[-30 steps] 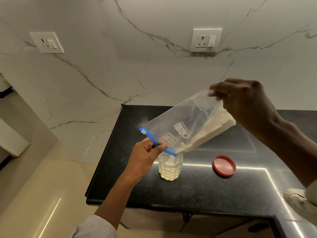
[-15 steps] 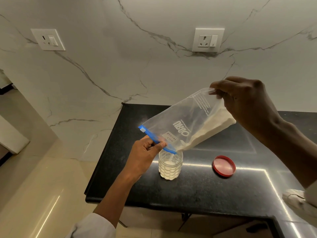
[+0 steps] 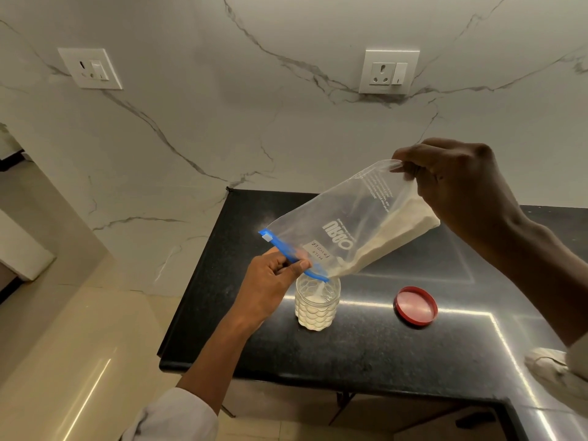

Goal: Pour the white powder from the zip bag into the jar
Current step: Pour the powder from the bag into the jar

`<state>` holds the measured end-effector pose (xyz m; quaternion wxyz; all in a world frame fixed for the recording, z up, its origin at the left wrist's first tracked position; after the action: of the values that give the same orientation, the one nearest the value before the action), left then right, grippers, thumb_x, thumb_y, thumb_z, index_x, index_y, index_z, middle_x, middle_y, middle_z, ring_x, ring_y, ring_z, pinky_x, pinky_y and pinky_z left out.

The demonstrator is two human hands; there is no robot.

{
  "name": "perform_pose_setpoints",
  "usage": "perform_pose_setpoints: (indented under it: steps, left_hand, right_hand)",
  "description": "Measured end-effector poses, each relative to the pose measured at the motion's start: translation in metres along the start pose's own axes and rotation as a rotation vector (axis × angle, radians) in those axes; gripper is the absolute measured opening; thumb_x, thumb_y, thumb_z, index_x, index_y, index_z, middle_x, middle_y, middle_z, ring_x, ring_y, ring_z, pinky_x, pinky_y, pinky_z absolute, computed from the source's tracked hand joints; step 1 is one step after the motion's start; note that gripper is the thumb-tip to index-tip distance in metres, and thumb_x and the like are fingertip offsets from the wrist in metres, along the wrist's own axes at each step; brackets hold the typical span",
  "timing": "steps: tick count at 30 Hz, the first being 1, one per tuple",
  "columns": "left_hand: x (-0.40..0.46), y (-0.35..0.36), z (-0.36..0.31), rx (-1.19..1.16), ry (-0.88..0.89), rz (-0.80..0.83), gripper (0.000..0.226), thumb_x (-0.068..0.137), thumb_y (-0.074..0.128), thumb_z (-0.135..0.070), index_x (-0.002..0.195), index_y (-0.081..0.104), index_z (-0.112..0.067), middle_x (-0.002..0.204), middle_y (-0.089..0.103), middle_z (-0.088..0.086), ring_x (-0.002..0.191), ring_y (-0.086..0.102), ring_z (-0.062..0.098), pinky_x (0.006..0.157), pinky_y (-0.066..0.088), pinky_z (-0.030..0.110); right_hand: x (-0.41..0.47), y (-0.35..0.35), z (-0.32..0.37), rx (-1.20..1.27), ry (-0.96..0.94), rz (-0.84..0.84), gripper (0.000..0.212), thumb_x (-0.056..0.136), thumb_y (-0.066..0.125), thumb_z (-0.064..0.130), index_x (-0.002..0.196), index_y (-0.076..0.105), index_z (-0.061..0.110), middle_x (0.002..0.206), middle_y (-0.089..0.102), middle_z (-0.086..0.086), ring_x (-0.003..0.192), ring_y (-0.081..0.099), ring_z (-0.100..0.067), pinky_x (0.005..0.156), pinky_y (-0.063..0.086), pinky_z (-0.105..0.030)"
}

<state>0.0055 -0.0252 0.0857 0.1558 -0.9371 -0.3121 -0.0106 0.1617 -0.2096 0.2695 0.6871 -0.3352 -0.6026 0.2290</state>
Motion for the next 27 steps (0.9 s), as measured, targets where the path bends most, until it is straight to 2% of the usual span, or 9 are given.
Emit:
perform_pose_setpoints:
  steps: [3,8,12,16,18,20,24,27]
  left_hand:
    - [-0.001,-0.0008,0.0008,0.006,-0.006,-0.004,0.014,0.089,0.066,-0.024,0.099,0.069,-0.016,0.089,0.07,-0.012,0.081,0.067,-0.003,0.069,0.051,0.007]
    - [-0.0017,-0.0003,0.0017,0.012,-0.009,-0.002,0.01,0.088,0.066,-0.025,0.096,0.069,-0.019,0.087,0.069,-0.011,0.076,0.066,-0.004,0.067,0.051,0.008]
    - [-0.0021,-0.0019,0.003,-0.019,-0.012,0.017,0.015,0.088,0.066,-0.024,0.102,0.069,-0.019,0.095,0.071,-0.011,0.088,0.067,-0.002,0.078,0.053,0.01]
    - [-0.0021,-0.0032,0.0048,-0.017,-0.026,0.022,0.013,0.088,0.066,-0.025,0.101,0.069,-0.021,0.096,0.071,-0.013,0.089,0.067,-0.002,0.077,0.053,0.01]
    - [-0.0021,-0.0023,0.0051,-0.013,-0.025,0.022,0.013,0.089,0.066,-0.025,0.101,0.069,-0.021,0.095,0.07,-0.015,0.089,0.067,-0.004,0.077,0.052,0.008]
    - [-0.0015,-0.0008,0.006,-0.011,-0.022,0.017,0.014,0.089,0.066,-0.024,0.101,0.069,-0.018,0.093,0.07,-0.014,0.088,0.067,-0.003,0.077,0.052,0.008]
    - [-0.0024,0.0,0.0092,-0.013,-0.038,0.012,0.017,0.089,0.066,-0.024,0.103,0.07,-0.016,0.093,0.07,-0.013,0.089,0.067,-0.003,0.079,0.053,0.01]
    - [-0.001,-0.0001,0.009,-0.01,-0.032,0.018,0.014,0.088,0.066,-0.024,0.102,0.068,-0.02,0.093,0.069,-0.016,0.089,0.066,-0.005,0.079,0.053,0.009]
  right_hand:
    - [-0.0005,0.0017,0.0014,0.002,0.006,0.03,0.018,0.087,0.061,0.0,0.102,0.071,-0.002,0.084,0.071,-0.016,0.071,0.062,-0.017,0.072,0.059,-0.037]
    - [-0.0002,0.0011,0.0027,0.003,0.007,0.014,0.018,0.089,0.058,0.003,0.101,0.072,-0.001,0.083,0.07,-0.016,0.07,0.063,-0.019,0.068,0.059,-0.037]
    - [-0.0017,0.0007,0.0054,0.028,0.014,-0.018,0.027,0.092,0.053,0.016,0.102,0.071,-0.001,0.084,0.07,-0.015,0.07,0.063,-0.02,0.066,0.058,-0.035]
    - [-0.0014,0.0045,0.005,0.004,0.007,0.013,0.017,0.089,0.062,0.003,0.101,0.072,-0.001,0.083,0.071,-0.015,0.069,0.064,-0.018,0.066,0.06,-0.037]
    - [-0.003,0.0042,0.0057,0.017,0.019,0.001,0.019,0.09,0.058,0.007,0.1,0.072,-0.001,0.082,0.07,-0.014,0.068,0.06,-0.014,0.066,0.057,-0.031]
    - [-0.0028,0.0034,0.0073,0.041,0.027,-0.007,0.03,0.093,0.049,0.016,0.1,0.072,-0.002,0.081,0.069,-0.014,0.068,0.058,-0.013,0.066,0.053,-0.027]
    - [-0.0033,0.0053,0.0065,0.028,0.018,0.032,0.017,0.088,0.06,0.002,0.1,0.072,-0.003,0.081,0.07,-0.015,0.068,0.059,-0.012,0.065,0.055,-0.028]
    - [-0.0046,0.0043,0.0061,0.027,0.031,0.021,0.016,0.089,0.06,0.003,0.099,0.072,-0.002,0.078,0.068,-0.013,0.065,0.06,-0.015,0.062,0.053,-0.027]
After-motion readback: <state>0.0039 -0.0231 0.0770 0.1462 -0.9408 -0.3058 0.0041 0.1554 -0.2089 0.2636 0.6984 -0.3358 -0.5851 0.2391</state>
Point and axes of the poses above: each hand's wrist, its own x-axis towards the middle knuckle, its own y-axis out of the palm, z = x × y, the point moved 3 cm from there along x, towards the middle knuckle
